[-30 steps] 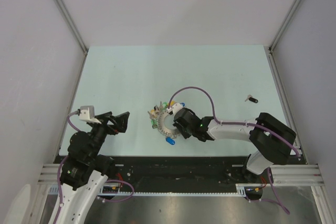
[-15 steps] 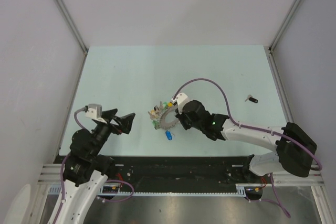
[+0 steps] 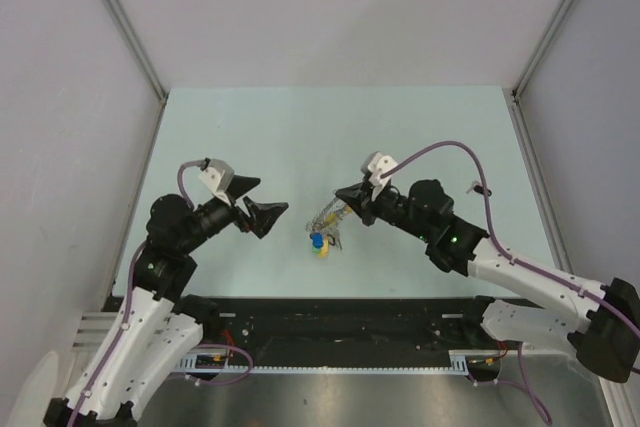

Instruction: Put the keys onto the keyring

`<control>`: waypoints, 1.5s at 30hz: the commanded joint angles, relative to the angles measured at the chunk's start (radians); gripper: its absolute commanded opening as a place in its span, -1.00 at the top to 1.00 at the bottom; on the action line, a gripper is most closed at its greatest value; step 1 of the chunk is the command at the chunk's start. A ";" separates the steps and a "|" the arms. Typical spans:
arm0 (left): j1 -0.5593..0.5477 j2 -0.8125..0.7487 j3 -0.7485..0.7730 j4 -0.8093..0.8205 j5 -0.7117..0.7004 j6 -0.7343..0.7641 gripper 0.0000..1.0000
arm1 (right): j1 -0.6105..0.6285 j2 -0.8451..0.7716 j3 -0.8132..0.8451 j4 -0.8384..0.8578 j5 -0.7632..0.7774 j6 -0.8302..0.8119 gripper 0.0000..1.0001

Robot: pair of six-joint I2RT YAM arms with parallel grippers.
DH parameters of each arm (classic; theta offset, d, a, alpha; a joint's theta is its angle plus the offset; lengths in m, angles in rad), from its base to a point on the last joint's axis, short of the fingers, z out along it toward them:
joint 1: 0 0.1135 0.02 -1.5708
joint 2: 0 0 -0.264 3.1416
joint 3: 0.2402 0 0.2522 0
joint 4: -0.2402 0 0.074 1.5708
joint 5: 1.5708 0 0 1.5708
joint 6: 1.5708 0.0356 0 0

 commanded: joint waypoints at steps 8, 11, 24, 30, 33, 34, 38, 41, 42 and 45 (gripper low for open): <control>-0.104 0.242 0.133 0.300 0.336 0.169 -0.91 | -0.248 -0.129 -0.027 0.287 -0.536 0.114 1.00; -0.167 0.310 0.171 0.288 0.338 0.246 -0.89 | -0.277 -0.112 -0.029 0.312 -0.644 0.125 1.00; -0.201 0.400 0.127 0.359 0.428 0.260 -0.31 | -0.297 -0.020 -0.029 0.307 -0.841 0.099 1.00; -0.223 0.432 0.116 0.334 0.467 0.255 0.03 | -0.294 0.011 -0.029 0.318 -0.858 0.104 1.00; -0.238 0.431 0.113 0.325 0.476 0.263 0.14 | -0.291 0.018 -0.030 0.330 -0.859 0.110 1.00; -0.241 0.431 0.111 0.324 0.476 0.268 0.18 | -0.293 0.023 -0.029 0.335 -0.861 0.110 1.00; -0.261 0.442 0.111 0.299 0.481 0.278 0.28 | -0.286 0.029 -0.029 0.338 -0.859 0.111 1.00; -0.275 0.449 0.119 0.276 0.468 0.301 0.31 | -0.283 0.028 -0.029 0.339 -0.856 0.113 1.00; -0.278 0.452 0.120 0.271 0.464 0.304 0.32 | -0.282 0.028 -0.029 0.338 -0.858 0.113 1.00; -0.286 0.457 0.120 0.273 0.452 0.303 0.39 | -0.279 0.022 -0.029 0.335 -0.858 0.111 1.00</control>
